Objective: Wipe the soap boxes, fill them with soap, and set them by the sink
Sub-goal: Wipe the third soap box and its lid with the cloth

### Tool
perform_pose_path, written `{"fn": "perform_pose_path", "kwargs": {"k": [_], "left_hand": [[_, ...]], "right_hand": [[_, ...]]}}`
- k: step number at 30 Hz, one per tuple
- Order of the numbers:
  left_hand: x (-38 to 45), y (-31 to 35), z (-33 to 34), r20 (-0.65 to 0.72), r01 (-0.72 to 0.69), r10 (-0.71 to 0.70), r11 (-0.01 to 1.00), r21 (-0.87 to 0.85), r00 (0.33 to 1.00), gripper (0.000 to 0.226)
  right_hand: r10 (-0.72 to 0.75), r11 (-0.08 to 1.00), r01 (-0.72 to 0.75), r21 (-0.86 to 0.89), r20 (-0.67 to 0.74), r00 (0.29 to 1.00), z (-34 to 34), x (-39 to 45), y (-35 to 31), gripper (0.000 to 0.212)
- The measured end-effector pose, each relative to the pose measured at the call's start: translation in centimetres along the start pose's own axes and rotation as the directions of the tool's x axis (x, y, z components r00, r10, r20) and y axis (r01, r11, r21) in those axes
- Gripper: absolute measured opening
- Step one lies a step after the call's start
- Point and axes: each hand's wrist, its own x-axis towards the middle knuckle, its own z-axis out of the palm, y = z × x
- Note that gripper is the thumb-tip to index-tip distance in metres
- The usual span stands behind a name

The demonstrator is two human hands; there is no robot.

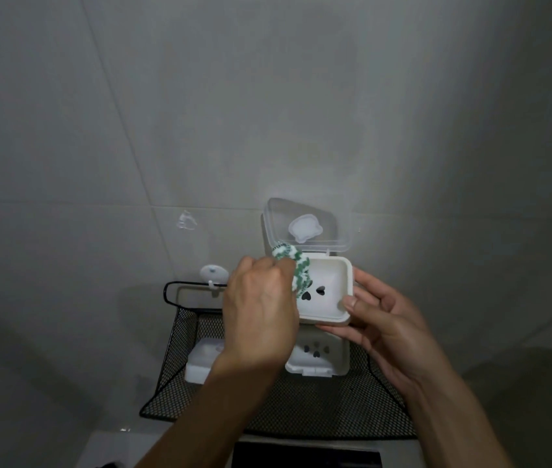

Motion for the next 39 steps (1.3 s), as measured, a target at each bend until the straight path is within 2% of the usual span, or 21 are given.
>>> {"fn": "perform_pose_path", "kwargs": {"k": [7, 11, 14, 17, 21, 24, 28, 32, 35, 39], "left_hand": [[0.7, 1.7, 0.3, -0.019, -0.172, 0.173, 0.947, -0.271, 0.985, 0.035], [1.2, 1.9, 0.5, 0.054, -0.233, 0.273, 0.895, -0.38, 0.961, 0.036], [1.8, 1.6, 0.3, 0.173, -0.218, 0.318, 0.874, -0.434, 0.932, 0.039], [2.3, 1.4, -0.3, 0.286, -0.174, 0.363, 0.835, -0.522, 0.887, 0.028], [2.1, 1.4, -1.0, 0.347, -0.145, 0.389, 0.817, -0.558, 0.853, 0.007], [1.7, 1.5, -1.1, 0.361, -0.138, 0.377, 0.83, -0.54, 0.853, 0.011], [2.0, 1.4, -1.6, 0.357, -0.219, 0.401, 0.864, -0.454, 0.844, 0.011], [2.5, 1.2, -2.2, 0.371, -0.354, 0.4, 0.916, -0.187, 0.838, 0.014], [2.6, 0.4, -2.0, 0.343, -0.377, 0.353, 0.926, 0.005, 0.871, 0.033], [2.1, 0.4, -1.7, 0.304, -0.358, 0.346, 0.934, -0.018, 0.888, 0.033]], "right_hand": [[0.008, 1.0, -0.008, 0.006, 0.023, 1.0, -0.1, 0.2, -0.7, 0.05], [0.009, 1.0, -0.009, 0.0, 0.046, 0.999, -0.3, -0.2, -0.9, 0.048], [-0.004, 1.0, 0.004, 0.006, 0.059, 0.998, -0.7, -0.5, -1.3, 0.049], [-0.01, 1.0, 0.011, -0.017, 0.055, 0.998, -1.0, -0.7, -1.6, 0.045], [0.006, 1.0, -0.007, 0.019, 0.037, 0.999, -1.0, -0.9, -1.8, 0.032], [0.033, 0.999, -0.033, 0.023, -0.005, 0.999, -1.1, -1.0, -1.9, 0.031], [0.032, 0.999, -0.032, 0.003, -0.057, 0.998, -0.8, -1.2, -1.6, 0.034], [0.025, 1.0, -0.026, -0.012, -0.091, 0.996, -0.7, -1.4, -1.7, 0.035], [0.028, 0.999, -0.03, -0.018, -0.126, 0.992, -1.1, -1.5, -1.9, 0.037], [0.05, 0.999, -0.05, 0.001, -0.134, 0.99, -1.1, -1.3, -1.9, 0.034]]}}
